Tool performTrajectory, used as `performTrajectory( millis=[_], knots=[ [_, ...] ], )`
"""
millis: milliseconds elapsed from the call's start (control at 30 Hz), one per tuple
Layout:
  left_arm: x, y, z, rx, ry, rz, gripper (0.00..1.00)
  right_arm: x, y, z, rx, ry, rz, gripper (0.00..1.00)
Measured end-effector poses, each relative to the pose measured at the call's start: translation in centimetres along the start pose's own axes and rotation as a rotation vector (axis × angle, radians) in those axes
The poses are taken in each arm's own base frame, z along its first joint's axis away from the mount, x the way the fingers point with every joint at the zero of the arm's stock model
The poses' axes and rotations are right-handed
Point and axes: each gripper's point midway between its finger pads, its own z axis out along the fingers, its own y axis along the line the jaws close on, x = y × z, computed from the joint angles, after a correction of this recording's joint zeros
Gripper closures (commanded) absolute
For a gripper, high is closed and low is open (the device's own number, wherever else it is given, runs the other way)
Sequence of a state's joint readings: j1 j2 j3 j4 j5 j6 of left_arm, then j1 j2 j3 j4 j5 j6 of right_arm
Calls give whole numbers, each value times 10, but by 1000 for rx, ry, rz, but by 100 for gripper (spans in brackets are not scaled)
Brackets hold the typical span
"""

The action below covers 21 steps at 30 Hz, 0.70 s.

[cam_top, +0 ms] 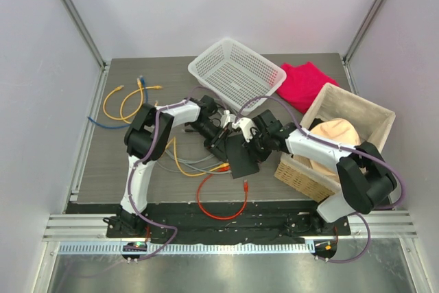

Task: Pull the plug from the switch port

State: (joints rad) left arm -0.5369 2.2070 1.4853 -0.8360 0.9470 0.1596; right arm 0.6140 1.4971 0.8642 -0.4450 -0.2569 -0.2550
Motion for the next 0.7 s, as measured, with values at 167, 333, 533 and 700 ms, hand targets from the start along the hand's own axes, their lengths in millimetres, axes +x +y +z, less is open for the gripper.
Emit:
performTrajectory(
  millis=[167,333,533,700],
  knots=[
    [0,-1,2,-32,21,15,100,-3,1,2,-1,0,-8,96],
    [0,-1,2,-50,31,18,100,-4,3,3,2,1,-38,96],
    [0,-1,2,-59,34,25,100,-5,7,5,4,-2,-70,96],
    [-1,-2,1,-72,48,61,100,-6,7,5,3,-4,-74,96]
  ],
)
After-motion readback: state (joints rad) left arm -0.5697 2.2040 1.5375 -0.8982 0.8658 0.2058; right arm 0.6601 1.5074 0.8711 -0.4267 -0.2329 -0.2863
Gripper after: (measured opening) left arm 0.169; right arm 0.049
